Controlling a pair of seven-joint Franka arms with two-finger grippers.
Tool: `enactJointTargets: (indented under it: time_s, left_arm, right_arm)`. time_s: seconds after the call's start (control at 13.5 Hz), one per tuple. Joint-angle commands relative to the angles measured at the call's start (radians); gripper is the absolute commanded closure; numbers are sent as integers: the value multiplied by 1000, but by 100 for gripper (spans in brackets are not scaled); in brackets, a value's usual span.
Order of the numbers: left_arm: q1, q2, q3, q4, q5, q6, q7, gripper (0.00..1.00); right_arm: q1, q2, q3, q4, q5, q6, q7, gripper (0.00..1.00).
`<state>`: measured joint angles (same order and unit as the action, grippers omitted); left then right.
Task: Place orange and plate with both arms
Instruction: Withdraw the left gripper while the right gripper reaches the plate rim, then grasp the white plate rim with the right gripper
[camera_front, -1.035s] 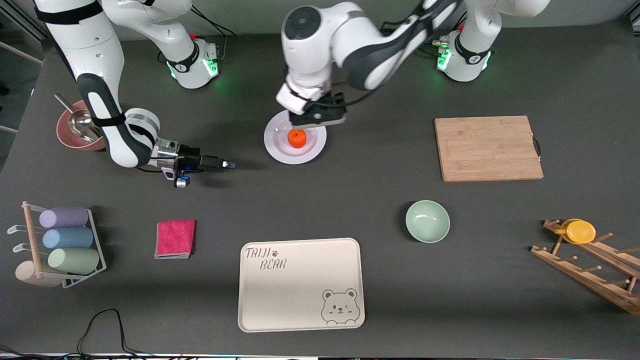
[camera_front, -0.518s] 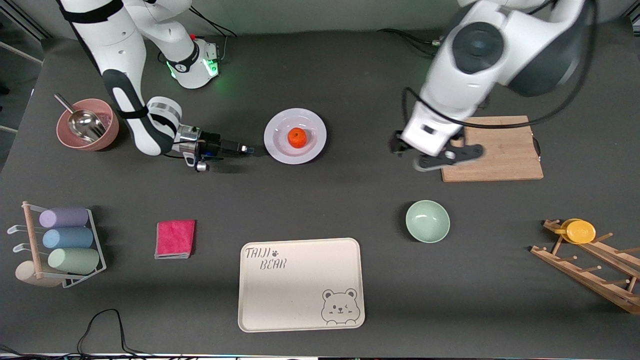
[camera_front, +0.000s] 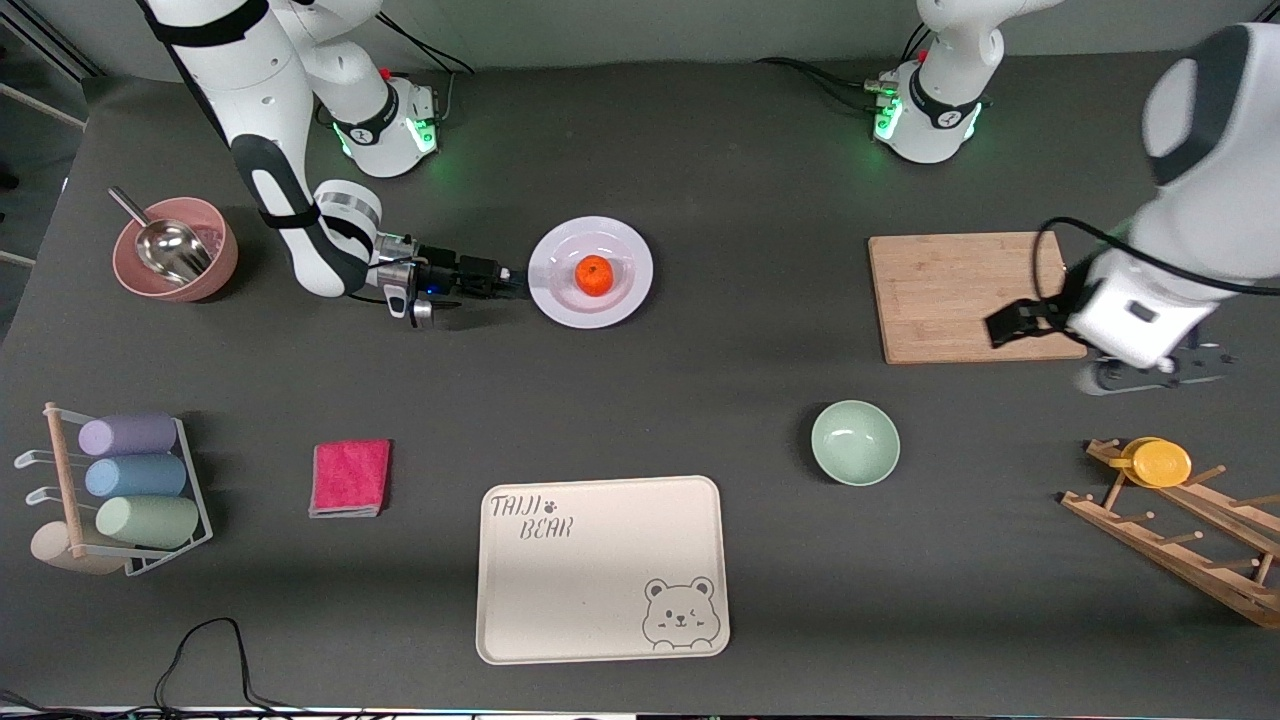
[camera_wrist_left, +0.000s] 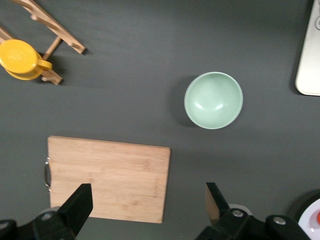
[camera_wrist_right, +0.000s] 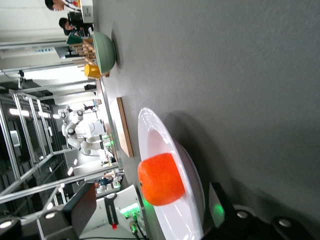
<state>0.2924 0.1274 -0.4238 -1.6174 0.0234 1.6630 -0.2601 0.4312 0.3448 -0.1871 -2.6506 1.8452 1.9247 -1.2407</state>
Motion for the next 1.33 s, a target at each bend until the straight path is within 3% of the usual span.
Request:
enactJointTargets:
  time_s: [0.0,0.22,0.52,0.67,0.81,0.96,1.18,1.26]
  left_arm:
    - [-54,-40,150,-30,-33,1,152,0]
    - [-169,-52,331,-35,-34,-6,268,0]
    - [-295,-52,445,-32,-33,9,269,0]
    - [-332,-52,462,-21,-34,-5,268,0]
    - [-378,-54,505,-3,-33,-9,268,0]
    - [-383,-61,516,17,-31,-15,269,0]
    - [-381,-63,508,47,-31,-61,268,0]
    - [-374,-63,490,51,-31,-63,268,0]
  right_arm:
    - [35,-26,-6,-26,51,17,-91,0]
    - [72,-21,-6,-28,98,17,-120,0]
    - [130,-4,-6,-23,182,19,-166,0]
    - [159,6,-6,-20,224,20,-196,0]
    - [167,13,-6,-19,235,20,-219,7]
    - [170,33,-5,-17,249,22,-282,31]
    - [184,54,-5,-17,282,22,-362,95]
    - [184,60,-5,-17,284,22,-362,100]
